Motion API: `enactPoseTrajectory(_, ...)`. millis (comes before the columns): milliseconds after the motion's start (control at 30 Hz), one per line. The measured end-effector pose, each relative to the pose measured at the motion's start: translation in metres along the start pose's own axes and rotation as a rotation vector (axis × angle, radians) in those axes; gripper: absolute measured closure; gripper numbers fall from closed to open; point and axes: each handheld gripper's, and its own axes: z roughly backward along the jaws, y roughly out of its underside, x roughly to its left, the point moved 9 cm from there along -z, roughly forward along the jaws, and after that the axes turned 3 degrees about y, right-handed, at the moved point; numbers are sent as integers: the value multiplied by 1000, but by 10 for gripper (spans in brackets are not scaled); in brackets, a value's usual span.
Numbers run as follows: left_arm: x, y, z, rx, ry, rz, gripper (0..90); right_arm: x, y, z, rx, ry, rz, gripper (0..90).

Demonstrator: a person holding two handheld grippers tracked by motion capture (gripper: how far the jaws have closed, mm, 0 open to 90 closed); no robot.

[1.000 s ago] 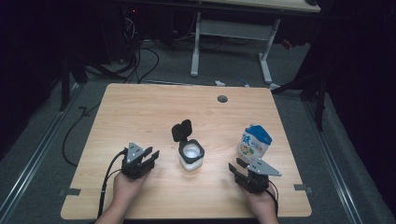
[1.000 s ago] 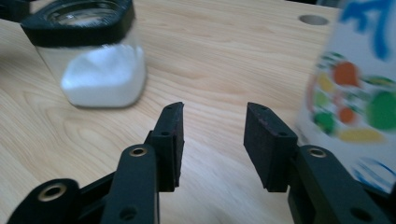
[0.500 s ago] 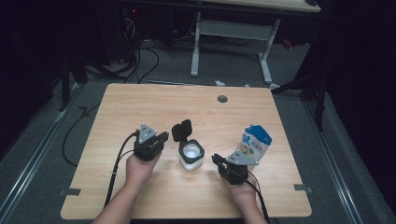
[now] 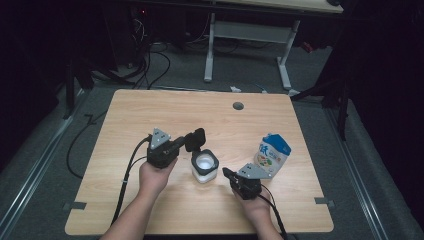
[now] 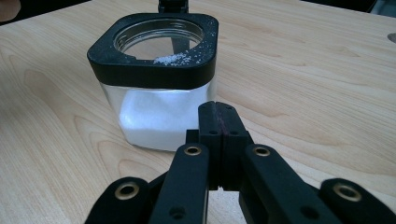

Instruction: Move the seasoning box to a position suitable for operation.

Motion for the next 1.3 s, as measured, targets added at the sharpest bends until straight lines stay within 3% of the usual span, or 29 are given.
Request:
enactPoseTrajectory(800, -10, 6, 5, 4, 22, -11, 876, 9, -3, -9, 4, -17, 24, 899)
enactPoseTrajectory(1300, -31, 32, 21, 33, 85, -59, 849, 9, -3, -9, 5, -15, 27, 898)
